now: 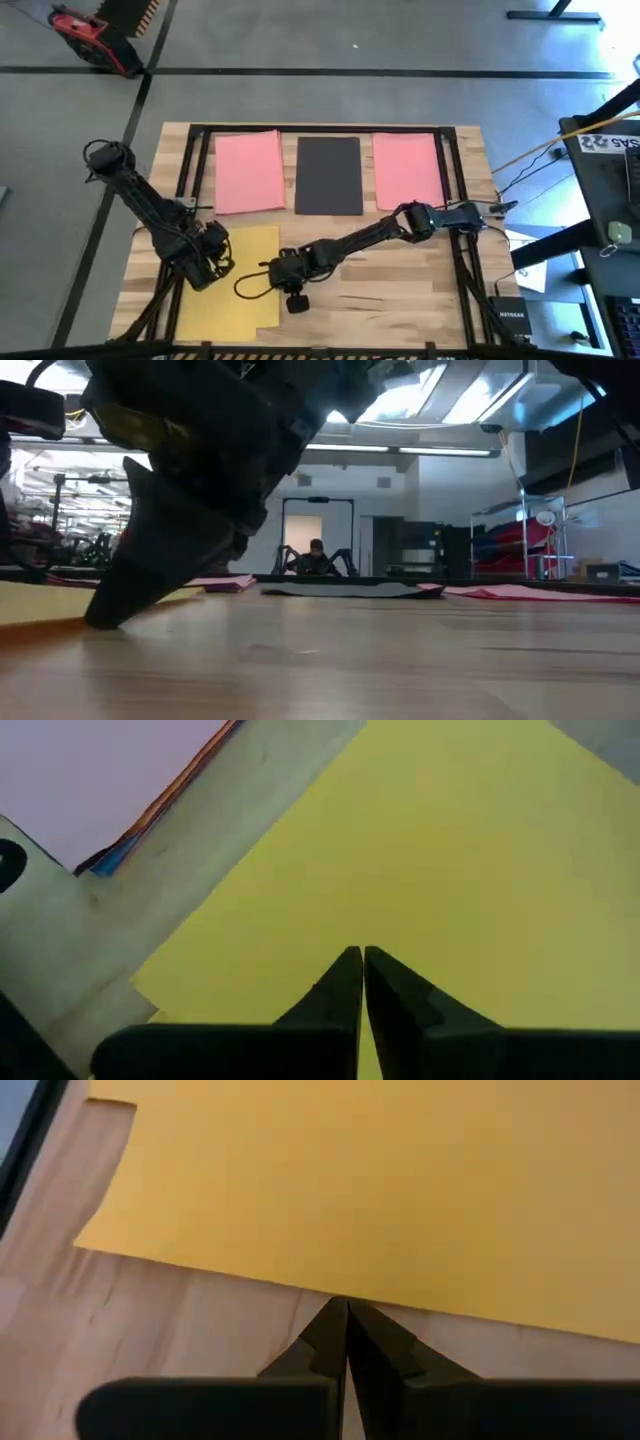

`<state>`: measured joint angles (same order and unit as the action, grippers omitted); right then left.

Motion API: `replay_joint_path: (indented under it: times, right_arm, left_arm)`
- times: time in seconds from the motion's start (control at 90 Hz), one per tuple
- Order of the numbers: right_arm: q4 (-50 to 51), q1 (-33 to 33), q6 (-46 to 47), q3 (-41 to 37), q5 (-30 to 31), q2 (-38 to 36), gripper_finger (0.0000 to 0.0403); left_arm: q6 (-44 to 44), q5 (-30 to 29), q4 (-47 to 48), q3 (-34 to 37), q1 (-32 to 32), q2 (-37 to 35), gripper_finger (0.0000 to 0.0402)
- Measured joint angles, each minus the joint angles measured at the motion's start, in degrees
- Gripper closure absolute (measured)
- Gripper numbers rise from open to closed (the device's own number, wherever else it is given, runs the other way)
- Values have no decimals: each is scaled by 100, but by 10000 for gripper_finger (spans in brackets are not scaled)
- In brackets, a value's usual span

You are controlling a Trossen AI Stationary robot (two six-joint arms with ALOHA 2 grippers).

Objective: Organize paper
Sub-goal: Stack the yellow paper on top of the stacked yellow papers

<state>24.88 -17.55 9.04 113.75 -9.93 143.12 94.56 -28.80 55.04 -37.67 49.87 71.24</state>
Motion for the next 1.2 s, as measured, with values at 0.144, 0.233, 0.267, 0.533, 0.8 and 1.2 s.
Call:
replay_joint_path:
  times: [0.144,0.233,0.267,0.533,0.8,1.2]
  right_arm:
    - [-221,37,18,-9,-162,22,403]
    - [-298,38,22,-9,-162,31,403]
    - [-370,38,20,-9,-162,62,403]
    - [-671,51,151,4,-321,210,403]
    - [-774,148,179,188,-578,265,403]
    - [1534,-55,-947,1791,494,-192,403]
  left_arm:
    - [-5,-112,0,0,-72,0,402]
    - [-90,-146,3,0,-154,0,402]
    - [-147,-148,1,0,-195,0,402]
    - [-414,-208,1,0,-546,2,402]
    - [-969,-477,-21,8,-1047,2,402]
    - [-2845,-616,-1698,760,-2126,9,402]
